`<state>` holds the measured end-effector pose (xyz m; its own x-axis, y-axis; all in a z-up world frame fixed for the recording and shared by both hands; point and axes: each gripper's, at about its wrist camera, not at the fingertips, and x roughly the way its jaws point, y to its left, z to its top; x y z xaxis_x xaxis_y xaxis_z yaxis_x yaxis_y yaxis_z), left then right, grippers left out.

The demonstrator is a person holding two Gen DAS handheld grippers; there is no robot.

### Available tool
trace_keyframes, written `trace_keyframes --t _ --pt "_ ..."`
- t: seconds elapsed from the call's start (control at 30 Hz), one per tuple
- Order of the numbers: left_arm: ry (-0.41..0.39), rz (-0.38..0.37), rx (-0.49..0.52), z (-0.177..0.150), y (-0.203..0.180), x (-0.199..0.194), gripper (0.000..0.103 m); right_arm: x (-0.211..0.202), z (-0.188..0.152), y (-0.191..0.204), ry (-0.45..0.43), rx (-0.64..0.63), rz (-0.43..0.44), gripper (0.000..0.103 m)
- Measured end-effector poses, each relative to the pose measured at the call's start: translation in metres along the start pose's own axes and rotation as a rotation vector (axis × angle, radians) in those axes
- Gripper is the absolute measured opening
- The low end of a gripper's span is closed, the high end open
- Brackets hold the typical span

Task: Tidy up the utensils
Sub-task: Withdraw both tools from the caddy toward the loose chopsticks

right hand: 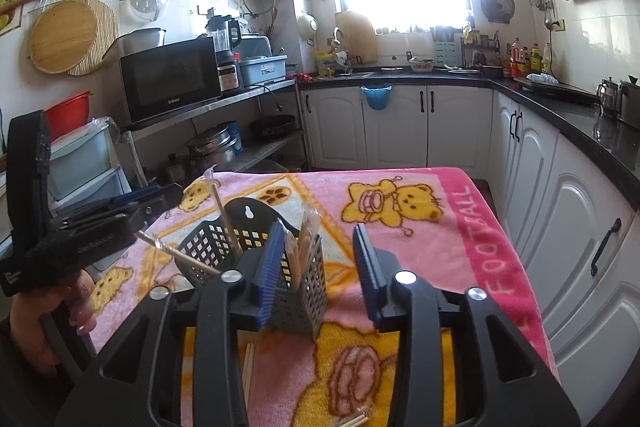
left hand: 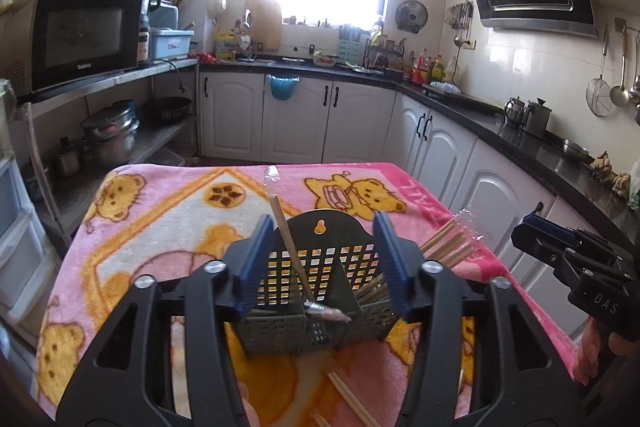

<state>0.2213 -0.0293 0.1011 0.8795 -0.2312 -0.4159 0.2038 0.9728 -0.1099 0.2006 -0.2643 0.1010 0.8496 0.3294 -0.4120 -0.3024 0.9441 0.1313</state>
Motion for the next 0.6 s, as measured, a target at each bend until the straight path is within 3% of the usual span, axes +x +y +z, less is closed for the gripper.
trace_keyframes --t 0.27,0.33,0.6 --pt "-0.014 0.021 -0.013 -0.008 0.003 -0.018 0.066 -0.014 -0.008 0.004 -0.006 -0.012 0.002 0.043" --pt "-0.019 0.021 -0.018 -0.010 0.003 -0.022 0.076 -0.015 -0.010 0.005 -0.004 -0.017 0.001 0.044" --pt "-0.019 0.031 -0.035 -0.019 0.007 -0.033 0.090 -0.019 -0.023 0.009 0.012 -0.019 0.006 0.051"
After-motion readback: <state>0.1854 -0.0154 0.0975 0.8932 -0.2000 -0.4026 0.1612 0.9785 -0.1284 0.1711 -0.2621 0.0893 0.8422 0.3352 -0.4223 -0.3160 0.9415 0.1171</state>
